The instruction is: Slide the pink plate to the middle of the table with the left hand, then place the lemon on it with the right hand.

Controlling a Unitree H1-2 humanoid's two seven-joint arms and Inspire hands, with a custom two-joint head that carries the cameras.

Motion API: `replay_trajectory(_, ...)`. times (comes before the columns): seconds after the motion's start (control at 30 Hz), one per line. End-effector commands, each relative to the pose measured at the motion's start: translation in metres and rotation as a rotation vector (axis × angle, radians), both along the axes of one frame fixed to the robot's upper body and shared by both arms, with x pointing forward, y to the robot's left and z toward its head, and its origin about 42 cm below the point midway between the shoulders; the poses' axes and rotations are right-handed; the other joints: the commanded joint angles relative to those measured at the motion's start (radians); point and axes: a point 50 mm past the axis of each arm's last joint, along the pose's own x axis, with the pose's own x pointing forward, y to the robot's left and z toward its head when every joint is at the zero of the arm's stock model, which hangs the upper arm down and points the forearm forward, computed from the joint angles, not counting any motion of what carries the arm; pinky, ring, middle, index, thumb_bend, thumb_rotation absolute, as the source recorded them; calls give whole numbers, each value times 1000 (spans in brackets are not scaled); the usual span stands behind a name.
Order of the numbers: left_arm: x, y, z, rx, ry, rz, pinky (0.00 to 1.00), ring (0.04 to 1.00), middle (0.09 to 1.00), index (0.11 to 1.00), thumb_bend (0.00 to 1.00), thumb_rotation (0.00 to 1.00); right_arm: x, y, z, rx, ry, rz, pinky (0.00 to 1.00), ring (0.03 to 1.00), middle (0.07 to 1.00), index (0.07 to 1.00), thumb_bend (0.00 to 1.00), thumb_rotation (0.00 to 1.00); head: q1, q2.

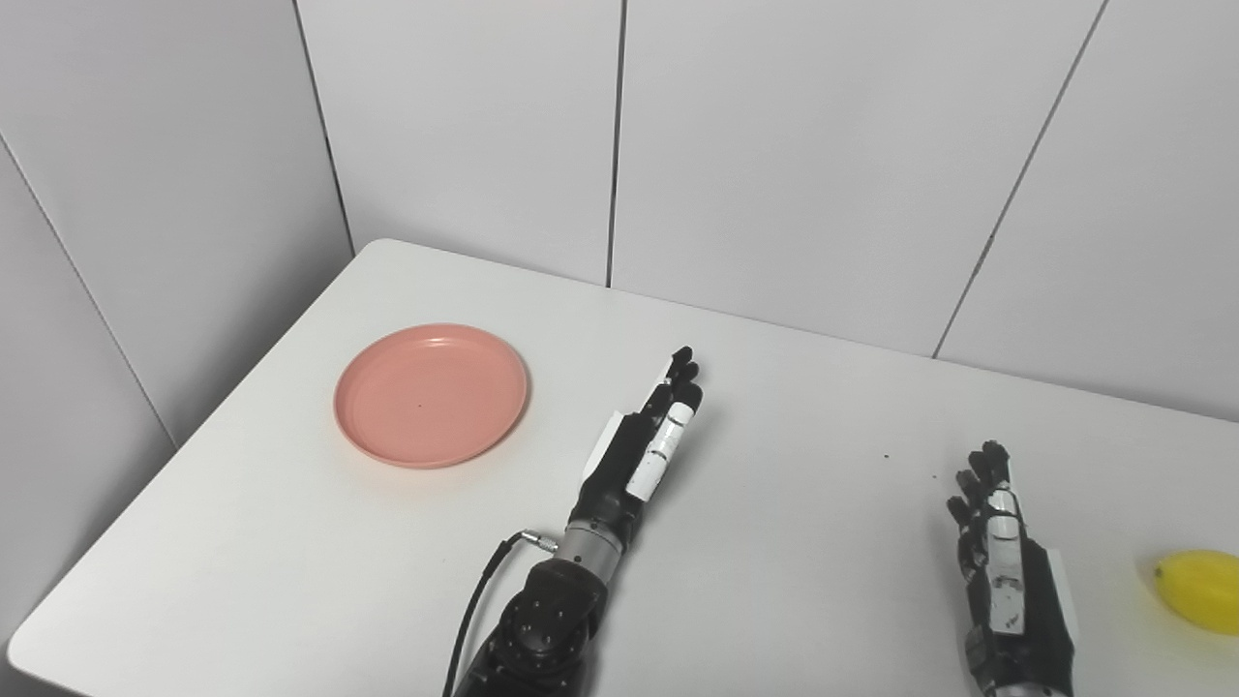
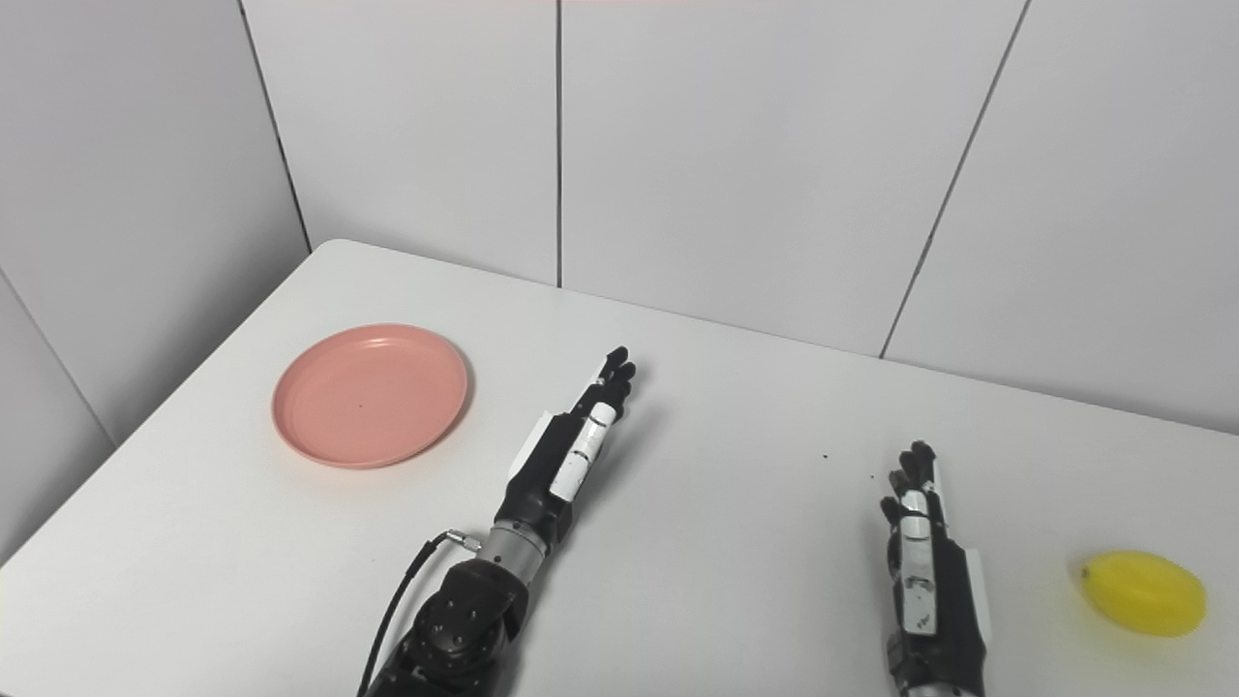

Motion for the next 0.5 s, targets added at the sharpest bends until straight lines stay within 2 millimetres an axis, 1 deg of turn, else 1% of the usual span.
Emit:
replay_trajectory(0.0,6,3,26,-27,-82,9,962,988,994,982,582,1000,2,1,12,-1,-66,4,1000,1000,1000,999,416,1000,0,-1)
replay_trajectory(0.1,6,14,31,-15,-85,42,993,999,999,990,599,1000,2,1,12,-5,-66,4,1000,1000,1000,1000,398,1000,3,-6)
replay_trajectory(0.27,8,29,40,-3,-93,88,1000,999,994,989,636,1000,2,0,14,12,-73,4,1000,1000,1000,1000,385,1000,24,-17)
replay_trajectory(0.37,8,34,44,15,-108,118,1000,988,985,984,646,1000,1,-1,15,25,-71,1,1000,1000,1000,1000,381,1000,35,-22)
replay_trajectory(0.47,10,38,49,9,-126,139,1000,999,986,985,645,1000,1,-1,17,30,-71,1,1000,1000,1000,1000,356,1000,47,-28)
